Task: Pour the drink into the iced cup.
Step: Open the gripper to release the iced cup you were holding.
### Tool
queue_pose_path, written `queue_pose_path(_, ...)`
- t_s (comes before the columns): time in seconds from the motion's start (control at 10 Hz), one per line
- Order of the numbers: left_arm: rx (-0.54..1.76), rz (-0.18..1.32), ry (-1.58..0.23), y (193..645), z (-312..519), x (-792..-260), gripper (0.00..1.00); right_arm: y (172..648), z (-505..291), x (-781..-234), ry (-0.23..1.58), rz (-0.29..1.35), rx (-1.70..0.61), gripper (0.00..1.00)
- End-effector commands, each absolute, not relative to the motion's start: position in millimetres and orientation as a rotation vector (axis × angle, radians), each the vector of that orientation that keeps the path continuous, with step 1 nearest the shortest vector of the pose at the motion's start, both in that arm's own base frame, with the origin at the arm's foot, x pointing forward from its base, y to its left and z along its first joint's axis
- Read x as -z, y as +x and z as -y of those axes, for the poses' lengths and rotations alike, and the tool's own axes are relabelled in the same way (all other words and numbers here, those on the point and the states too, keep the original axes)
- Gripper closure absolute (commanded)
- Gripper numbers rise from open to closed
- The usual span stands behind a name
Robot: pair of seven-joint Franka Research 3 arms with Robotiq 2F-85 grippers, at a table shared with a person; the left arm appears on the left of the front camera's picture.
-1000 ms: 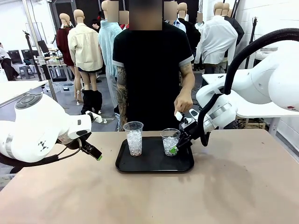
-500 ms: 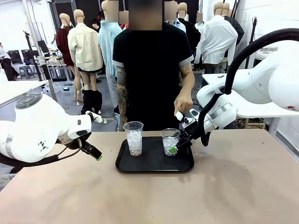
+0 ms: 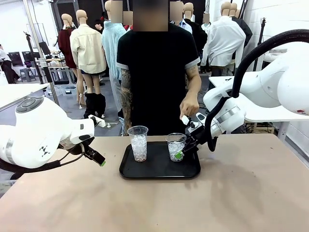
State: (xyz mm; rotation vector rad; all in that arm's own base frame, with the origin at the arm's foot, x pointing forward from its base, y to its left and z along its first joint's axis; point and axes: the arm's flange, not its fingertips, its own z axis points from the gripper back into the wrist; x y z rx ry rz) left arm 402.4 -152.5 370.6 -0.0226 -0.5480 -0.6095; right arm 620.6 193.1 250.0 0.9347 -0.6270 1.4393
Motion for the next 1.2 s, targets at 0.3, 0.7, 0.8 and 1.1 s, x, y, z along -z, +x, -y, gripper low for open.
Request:
queue_pose_path(0.3,0.606,0.550,-0.023,402.7,150.9,-371.3,0.00,620.6,-193.2,-250.0,0.935,0.627,-1.440,0.31)
queue_pose_path(0.7,0.606,0.550,-0.023,402.7,150.9,-371.3,0.00,604.6,-177.5,-319.3,0.797,0.715,-1.458,0.31)
queue_pose_path(0.8,0.606,0.550,-0.023,402.7,150.9,-371.3,0.00,604.8,-171.2,-344.3,0.765,0.752,-1.456,0.31)
queue_pose_path(1.1,0.606,0.550,-0.023,402.7,150.9,-371.3,0.00,617.5,-153.6,-399.5,0.708,0.839,-1.396,0.31)
